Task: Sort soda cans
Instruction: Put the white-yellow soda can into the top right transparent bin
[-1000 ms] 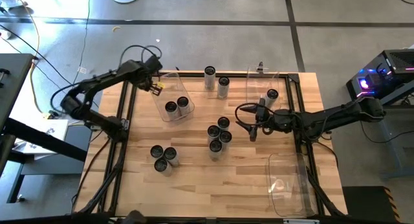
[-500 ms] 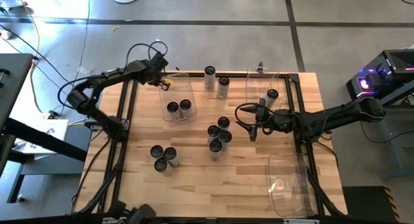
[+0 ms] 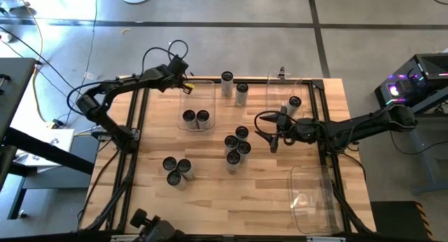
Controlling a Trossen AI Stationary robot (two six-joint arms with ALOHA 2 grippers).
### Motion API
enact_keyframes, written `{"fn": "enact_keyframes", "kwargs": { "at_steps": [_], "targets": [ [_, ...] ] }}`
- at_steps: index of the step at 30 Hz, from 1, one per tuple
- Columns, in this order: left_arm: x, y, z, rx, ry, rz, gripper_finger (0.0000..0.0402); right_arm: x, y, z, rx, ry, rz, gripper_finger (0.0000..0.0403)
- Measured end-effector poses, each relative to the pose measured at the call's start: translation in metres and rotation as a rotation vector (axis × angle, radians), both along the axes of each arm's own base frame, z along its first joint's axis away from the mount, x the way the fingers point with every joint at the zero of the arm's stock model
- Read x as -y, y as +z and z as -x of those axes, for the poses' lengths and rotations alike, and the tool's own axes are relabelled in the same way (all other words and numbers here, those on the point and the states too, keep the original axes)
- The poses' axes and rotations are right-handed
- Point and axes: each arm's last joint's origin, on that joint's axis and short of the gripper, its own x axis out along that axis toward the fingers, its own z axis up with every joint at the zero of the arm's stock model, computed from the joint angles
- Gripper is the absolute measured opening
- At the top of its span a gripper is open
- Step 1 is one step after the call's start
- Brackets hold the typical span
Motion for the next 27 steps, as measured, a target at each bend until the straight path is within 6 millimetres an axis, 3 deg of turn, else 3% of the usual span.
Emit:
{"fn": "enact_keyframes", "kwargs": {
  "at_steps": [6,12,16,21,27],
  "targets": [
    [0.011,0.032,0.011,-0.027,0.014,-0.130,0.0000,0.001,0.004,0.000,0.031,-0.042,0.012,0.0293],
    [0.048,0.064,0.011,0.076,-0.088,-0.238,0.0000,0.011,0.030,-0.006,0.096,-0.182,0.026,0.0293],
    [0.079,0.066,0.007,0.179,-0.205,-0.303,0.0000,0.033,0.045,-0.011,0.095,-0.319,-0.007,0.0293],
    [0.105,0.059,0.010,0.234,-0.291,-0.307,0.0000,0.066,0.053,-0.026,0.014,-0.287,-0.008,0.0293],
    [0.120,0.037,0.007,0.273,-0.344,-0.313,0.0000,0.105,0.042,-0.050,-0.091,-0.251,-0.001,0.0293]
  ]
}}
